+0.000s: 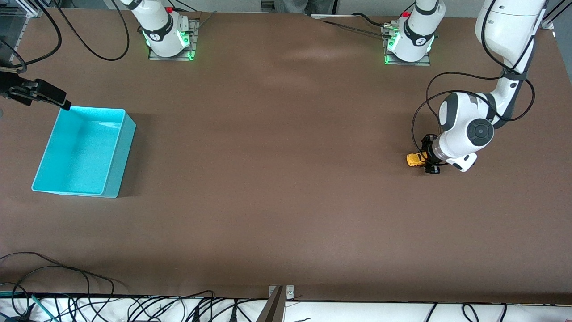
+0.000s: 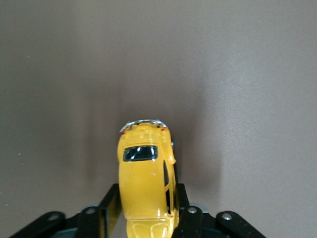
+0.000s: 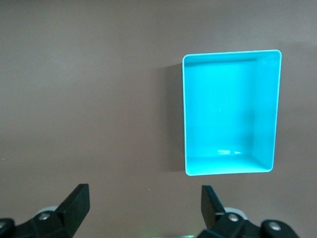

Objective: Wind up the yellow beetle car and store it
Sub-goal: 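Drag the car backward along the table with the left gripper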

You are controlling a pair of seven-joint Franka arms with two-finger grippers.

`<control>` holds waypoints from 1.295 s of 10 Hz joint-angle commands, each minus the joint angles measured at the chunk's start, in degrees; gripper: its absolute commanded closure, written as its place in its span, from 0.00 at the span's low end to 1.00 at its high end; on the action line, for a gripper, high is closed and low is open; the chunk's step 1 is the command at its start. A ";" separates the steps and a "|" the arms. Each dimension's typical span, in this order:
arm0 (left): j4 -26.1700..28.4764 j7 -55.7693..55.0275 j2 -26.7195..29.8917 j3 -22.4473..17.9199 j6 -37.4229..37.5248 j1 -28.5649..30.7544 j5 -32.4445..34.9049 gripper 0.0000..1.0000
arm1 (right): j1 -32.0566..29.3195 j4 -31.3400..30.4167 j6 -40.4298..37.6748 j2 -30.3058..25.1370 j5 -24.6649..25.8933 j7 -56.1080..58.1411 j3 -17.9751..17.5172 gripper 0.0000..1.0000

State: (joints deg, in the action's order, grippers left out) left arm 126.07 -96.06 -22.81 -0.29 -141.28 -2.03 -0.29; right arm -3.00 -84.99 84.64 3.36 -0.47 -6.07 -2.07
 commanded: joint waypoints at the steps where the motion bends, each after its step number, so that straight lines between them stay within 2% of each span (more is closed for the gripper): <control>1: -0.48 -0.18 -0.40 -1.20 0.04 -1.14 -0.94 1.00 | -0.25 -1.14 0.35 -0.81 -1.20 0.18 -0.13 0.00; 5: -0.21 0.96 -0.04 -1.20 0.39 -3.15 -0.50 1.00 | -0.33 -1.14 0.26 -0.90 -1.20 0.18 -0.13 0.00; 7: -0.30 3.23 0.65 -1.20 3.44 -4.56 -0.14 1.00 | -0.34 -1.14 0.00 -0.90 -1.20 0.18 -0.13 0.00; 13: -1.00 5.68 -1.36 -1.20 2.42 -2.55 -0.14 1.00 | -0.34 -1.14 -0.18 -0.99 -1.20 0.18 -0.04 0.00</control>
State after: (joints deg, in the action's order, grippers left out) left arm 125.95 -93.47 -22.79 -1.18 -139.25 -5.77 -0.28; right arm -3.00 -85.06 84.53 3.39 -0.47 -6.07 -2.08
